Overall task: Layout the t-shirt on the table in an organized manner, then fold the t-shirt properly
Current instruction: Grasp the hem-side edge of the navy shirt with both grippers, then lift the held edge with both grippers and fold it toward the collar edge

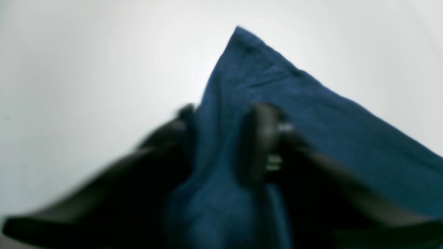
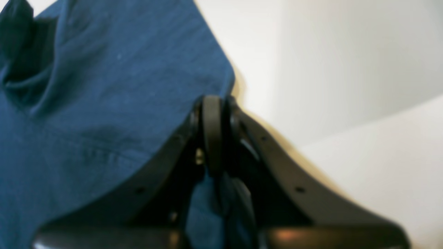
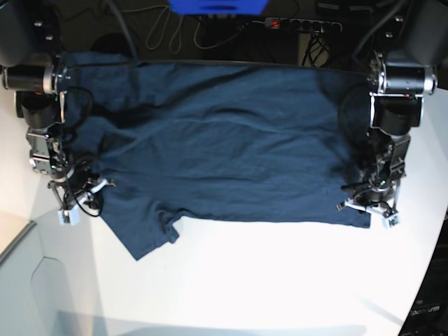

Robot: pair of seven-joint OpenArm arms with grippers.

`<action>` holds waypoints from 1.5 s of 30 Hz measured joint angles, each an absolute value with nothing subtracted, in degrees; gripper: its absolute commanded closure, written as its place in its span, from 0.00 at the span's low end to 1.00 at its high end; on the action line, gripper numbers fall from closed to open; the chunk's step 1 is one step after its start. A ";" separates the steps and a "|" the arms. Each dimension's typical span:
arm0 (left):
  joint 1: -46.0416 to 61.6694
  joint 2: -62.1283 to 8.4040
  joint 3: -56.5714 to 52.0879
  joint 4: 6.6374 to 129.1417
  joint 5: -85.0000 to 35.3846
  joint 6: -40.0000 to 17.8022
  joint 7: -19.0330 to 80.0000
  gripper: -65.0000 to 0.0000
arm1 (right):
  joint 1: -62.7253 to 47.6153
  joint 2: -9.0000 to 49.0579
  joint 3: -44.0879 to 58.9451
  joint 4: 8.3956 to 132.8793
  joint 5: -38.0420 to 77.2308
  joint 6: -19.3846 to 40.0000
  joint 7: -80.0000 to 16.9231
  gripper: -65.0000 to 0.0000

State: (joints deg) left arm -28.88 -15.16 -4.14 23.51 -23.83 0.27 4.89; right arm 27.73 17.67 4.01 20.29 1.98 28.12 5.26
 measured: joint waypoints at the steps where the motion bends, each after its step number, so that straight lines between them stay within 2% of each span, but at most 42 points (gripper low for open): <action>1: -28.86 -15.18 -4.14 23.51 -23.77 0.27 4.89 0.91 | 27.73 17.67 3.38 20.32 2.22 28.12 5.30 1.00; 2: -28.77 -15.18 -4.14 23.51 -23.79 0.27 4.86 0.98 | 27.73 17.63 3.01 20.32 2.35 28.14 5.43 1.00; 3: -28.71 -15.16 -4.14 23.70 -23.79 0.25 4.89 1.00 | 27.70 17.63 2.92 20.53 2.35 28.14 5.43 1.00; 9: -28.21 -15.07 -4.19 25.65 -23.86 0.25 6.37 1.00 | 26.68 16.29 3.14 24.43 1.69 28.18 3.05 1.00; 18: -20.01 -15.40 -4.19 43.48 -24.18 0.60 6.98 1.00 | 15.68 15.22 4.32 44.10 2.48 28.21 -0.56 1.00; 27: -11.53 -18.87 -4.27 53.60 -38.50 1.30 8.12 1.00 | 6.61 14.57 13.54 56.82 4.32 28.16 -0.38 1.00; 33: -5.23 -20.01 -5.28 60.60 -46.06 0.25 8.16 1.00 | -0.58 10.31 18.63 68.90 4.34 28.21 -0.10 1.00; 34: -2.94 -20.05 -6.48 61.36 -47.05 0.27 8.34 1.00 | -2.33 9.72 19.31 70.70 0.00 0.00 0.00 1.00; 35: -2.52 -20.12 -7.33 61.58 -47.31 0.49 8.36 1.00 | -3.25 9.30 19.70 71.61 4.40 28.21 -0.19 1.00; 40: 1.41 -20.47 -10.09 63.09 -47.79 0.89 8.36 1.00 | -6.74 7.40 20.80 74.94 3.90 31.51 -0.19 1.00; 45: 2.07 -20.64 -10.09 63.72 -47.90 0.51 8.10 1.00 | -9.85 7.66 21.06 74.94 3.88 31.68 -0.05 1.00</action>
